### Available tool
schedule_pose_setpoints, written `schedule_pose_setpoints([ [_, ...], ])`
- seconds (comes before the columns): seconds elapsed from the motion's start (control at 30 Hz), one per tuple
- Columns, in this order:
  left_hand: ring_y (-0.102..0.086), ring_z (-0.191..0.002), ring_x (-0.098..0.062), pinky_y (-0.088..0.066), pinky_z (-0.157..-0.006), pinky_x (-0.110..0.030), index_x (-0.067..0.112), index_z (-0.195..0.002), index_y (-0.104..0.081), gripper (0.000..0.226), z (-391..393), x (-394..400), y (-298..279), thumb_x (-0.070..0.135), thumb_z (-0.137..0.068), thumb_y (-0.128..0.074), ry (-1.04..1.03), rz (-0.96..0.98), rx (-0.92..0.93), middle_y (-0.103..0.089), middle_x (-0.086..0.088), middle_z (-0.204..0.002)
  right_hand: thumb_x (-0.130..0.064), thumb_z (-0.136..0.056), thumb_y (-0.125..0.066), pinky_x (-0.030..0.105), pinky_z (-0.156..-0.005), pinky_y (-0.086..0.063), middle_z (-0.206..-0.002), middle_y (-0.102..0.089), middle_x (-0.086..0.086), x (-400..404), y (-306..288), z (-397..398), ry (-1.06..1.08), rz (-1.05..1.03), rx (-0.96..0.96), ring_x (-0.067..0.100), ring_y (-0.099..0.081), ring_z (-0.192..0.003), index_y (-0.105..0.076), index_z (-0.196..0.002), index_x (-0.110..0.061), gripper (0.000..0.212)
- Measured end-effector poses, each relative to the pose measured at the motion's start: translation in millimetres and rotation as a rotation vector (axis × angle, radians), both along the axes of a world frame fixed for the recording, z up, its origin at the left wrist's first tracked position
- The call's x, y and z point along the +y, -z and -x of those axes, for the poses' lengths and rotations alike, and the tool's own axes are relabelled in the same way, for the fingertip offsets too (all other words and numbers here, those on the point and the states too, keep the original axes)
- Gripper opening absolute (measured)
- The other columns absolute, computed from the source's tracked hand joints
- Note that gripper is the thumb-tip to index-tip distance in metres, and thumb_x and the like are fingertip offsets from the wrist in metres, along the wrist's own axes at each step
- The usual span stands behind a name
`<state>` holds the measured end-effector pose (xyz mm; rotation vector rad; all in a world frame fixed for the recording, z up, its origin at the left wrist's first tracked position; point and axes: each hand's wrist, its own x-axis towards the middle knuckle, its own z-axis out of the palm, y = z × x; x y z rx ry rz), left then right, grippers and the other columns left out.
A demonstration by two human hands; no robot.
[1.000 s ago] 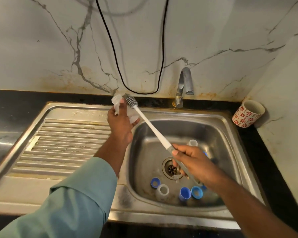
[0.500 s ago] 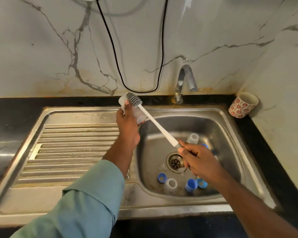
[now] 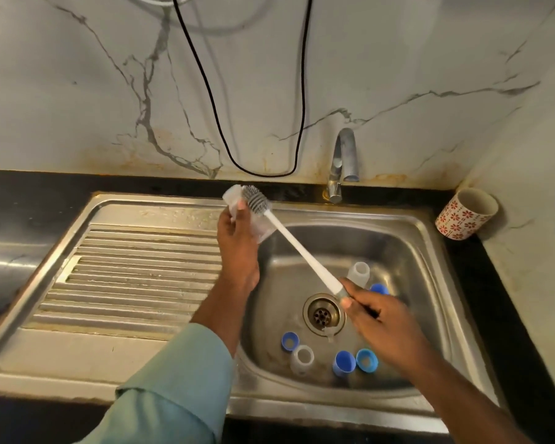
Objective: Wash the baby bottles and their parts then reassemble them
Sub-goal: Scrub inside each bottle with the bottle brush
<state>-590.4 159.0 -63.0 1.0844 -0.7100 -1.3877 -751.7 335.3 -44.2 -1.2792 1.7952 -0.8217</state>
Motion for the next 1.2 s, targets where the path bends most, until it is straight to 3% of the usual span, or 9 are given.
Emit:
schedule_pose_setpoints([
  [0.07, -0.064, -0.106, -0.026, -0.056, -0.092, -0.042, 0.010, -0.130, -0.052, 0.039, 9.2, 6.3, 0.6, 0.035, -0.100, -0.053, -0.029, -0.059, 0.028, -0.065, -0.009, -0.112, -0.025, -0.098, -0.053, 0.010, -0.048, -0.037, -0.054, -0.055, -0.027, -11.5, 2.7, 6.6, -0.011, 0.017, -0.050, -0.003, -0.044, -0.049, -0.056, -0.132, -0.032, 0.035],
  [0.27, -0.061, -0.117, -0.029, -0.058, -0.088, -0.038, 0.016, -0.138, -0.042, 0.044, -8.4, 1.7, -4.4, 0.036, -0.100, -0.055, -0.154, -0.089, 0.120, -0.059, -0.012, -0.127, -0.027, -0.098, -0.054, 0.013, -0.045, -0.034, -0.050, -0.049, -0.017, -7.2, 6.2, 25.8, -0.105, 0.001, 0.054, -0.001, -0.039, -0.045, -0.056, -0.133, -0.033, 0.035],
  [0.43, -0.060, -0.117, -0.032, -0.056, -0.085, -0.059, 0.019, -0.139, -0.036, 0.044, -11.6, 19.3, -0.8, 0.038, -0.101, -0.051, 0.009, -0.187, 0.258, -0.055, -0.010, -0.132, -0.031, -0.098, -0.054, 0.014, -0.044, -0.036, -0.054, -0.055, -0.024, -33.7, -9.5, 10.0, -0.160, 0.084, 0.204, -0.002, -0.046, -0.046, -0.054, -0.131, -0.042, 0.035],
  [0.53, -0.060, -0.117, -0.034, -0.057, -0.078, -0.060, 0.021, -0.139, -0.038, 0.045, -40.8, 14.7, 5.2, 0.038, -0.100, -0.051, 0.032, -0.179, 0.362, -0.054, -0.012, -0.135, -0.035, -0.098, -0.052, 0.014, -0.053, -0.038, -0.060, -0.057, -0.024, -33.5, -18.7, 21.9, -0.241, 0.060, 0.421, -0.002, -0.053, -0.054, -0.051, -0.135, -0.043, 0.038],
  [0.63, -0.058, -0.120, -0.037, -0.054, -0.085, -0.061, 0.021, -0.144, -0.034, 0.048, -49.9, 23.3, 10.7, 0.029, -0.100, -0.053, 0.112, -0.150, 0.342, -0.055, -0.010, -0.133, -0.035, -0.097, -0.053, 0.021, -0.064, -0.048, -0.078, -0.062, -0.016, -25.4, -18.7, 29.5, -0.225, 0.040, 0.523, 0.002, -0.061, -0.070, -0.054, -0.136, -0.035, 0.039],
  [0.73, -0.058, -0.121, -0.037, -0.053, -0.087, -0.062, 0.017, -0.144, -0.037, 0.047, -52.4, 26.7, 9.0, 0.027, -0.100, -0.052, 0.101, -0.157, 0.399, -0.059, -0.009, -0.129, -0.035, -0.097, -0.052, 0.025, -0.066, -0.046, -0.079, -0.055, -0.022, -26.8, -13.1, 11.9, -0.263, 0.133, 0.580, -0.004, -0.052, -0.068, -0.053, -0.137, -0.033, 0.040],
  [0.9, -0.059, -0.115, -0.037, -0.057, -0.078, -0.060, 0.019, -0.138, -0.038, 0.041, -63.9, 19.5, 4.7, 0.021, -0.100, -0.054, 0.130, -0.190, 0.383, -0.054, -0.014, -0.129, -0.036, -0.097, -0.052, 0.033, -0.080, -0.052, -0.101, -0.068, -0.007, -13.6, 7.4, 24.5, -0.159, 0.064, 0.536, 0.005, -0.060, -0.083, -0.050, -0.139, -0.036, 0.042],
  [1.03, -0.056, -0.123, -0.041, -0.059, -0.072, -0.050, 0.015, -0.145, -0.037, 0.047, -57.2, 29.8, 6.8, 0.025, -0.101, -0.050, 0.157, -0.200, 0.468, -0.053, -0.016, -0.140, -0.039, -0.098, -0.050, 0.035, -0.084, -0.052, -0.107, -0.065, -0.013, -21.0, 12.5, 13.2, -0.241, 0.133, 0.620, 0.006, -0.058, -0.088, -0.050, -0.140, -0.034, 0.043],
  [1.2, -0.056, -0.122, -0.041, -0.060, -0.073, -0.050, 0.014, -0.144, -0.039, 0.053, -55.9, 29.0, 3.3, 0.025, -0.095, -0.056, 0.170, -0.187, 0.454, -0.058, -0.016, -0.130, -0.029, -0.098, -0.052, 0.032, -0.086, -0.052, -0.105, -0.064, -0.011, -12.5, 11.7, 34.2, -0.202, 0.074, 0.525, 0.012, -0.064, -0.097, -0.049, -0.140, -0.030, 0.042],
])
